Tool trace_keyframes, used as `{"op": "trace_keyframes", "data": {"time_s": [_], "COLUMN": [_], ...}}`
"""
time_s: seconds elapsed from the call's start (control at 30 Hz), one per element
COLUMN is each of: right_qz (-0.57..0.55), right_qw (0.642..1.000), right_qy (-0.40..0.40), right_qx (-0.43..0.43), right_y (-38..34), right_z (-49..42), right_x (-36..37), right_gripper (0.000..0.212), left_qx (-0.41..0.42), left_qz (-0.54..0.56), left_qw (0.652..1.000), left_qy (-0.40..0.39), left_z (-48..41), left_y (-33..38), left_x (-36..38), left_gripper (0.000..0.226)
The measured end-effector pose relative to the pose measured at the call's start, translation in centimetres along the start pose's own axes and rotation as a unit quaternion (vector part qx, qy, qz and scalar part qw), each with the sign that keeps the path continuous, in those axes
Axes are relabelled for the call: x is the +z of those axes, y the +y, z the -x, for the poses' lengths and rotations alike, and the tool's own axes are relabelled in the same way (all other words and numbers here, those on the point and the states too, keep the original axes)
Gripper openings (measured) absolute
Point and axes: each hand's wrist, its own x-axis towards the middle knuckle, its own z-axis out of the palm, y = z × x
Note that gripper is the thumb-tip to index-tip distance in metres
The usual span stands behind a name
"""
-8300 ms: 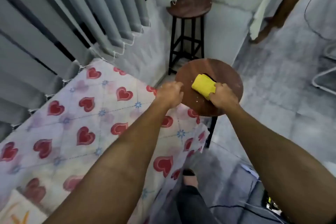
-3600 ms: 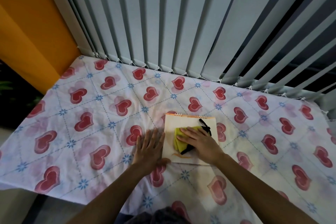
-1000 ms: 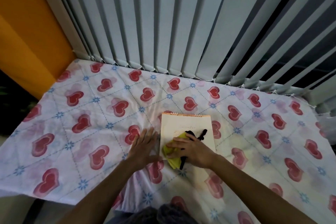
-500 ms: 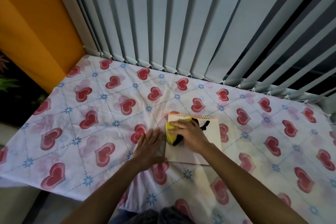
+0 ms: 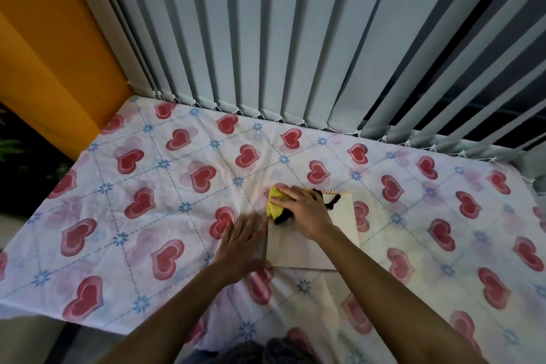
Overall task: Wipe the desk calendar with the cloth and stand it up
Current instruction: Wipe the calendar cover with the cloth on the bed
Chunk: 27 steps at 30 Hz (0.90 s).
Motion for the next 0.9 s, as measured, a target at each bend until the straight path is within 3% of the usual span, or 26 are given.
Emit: {"op": "trace_keyframes", "data": {"time_s": [0.17, 0.4, 0.57, 0.7, 0.9], "right_qz": [-0.007, -0.003, 0.024, 0.054, 0.051], "right_qw": [1.0, 0.994, 0.99, 0.993, 0.998], "right_qy": [0.014, 0.025, 0.041, 0.039, -0.01], "right_qx": [0.025, 0.103, 0.135, 0.101, -0.019], "right_y": [2.1, 8.3, 8.7, 6.2, 1.2], "right_z": [1.5, 5.8, 6.6, 5.4, 4.8], "right_x": [1.1, 0.2, 0.3, 0.4, 1.7], "right_gripper": [0.069, 0.074, 0.067, 0.064, 0.063], "left_qx": [0.025, 0.024, 0.022, 0.016, 0.016], "left_qz": [-0.067, -0.073, -0.071, -0.075, -0.064], "left_qw": [0.997, 0.997, 0.997, 0.997, 0.998], "left_qy": [0.004, 0.004, -0.004, -0.011, -0.023], "left_z": [0.0, 0.1, 0.2, 0.3, 0.5], "left_y": [0.0, 0.0, 0.1, 0.3, 0.7], "left_x": [0.0, -0.1, -0.5, -0.8, -1.3], "left_gripper": [0.095, 0.092, 0.091, 0.088, 0.087]}}
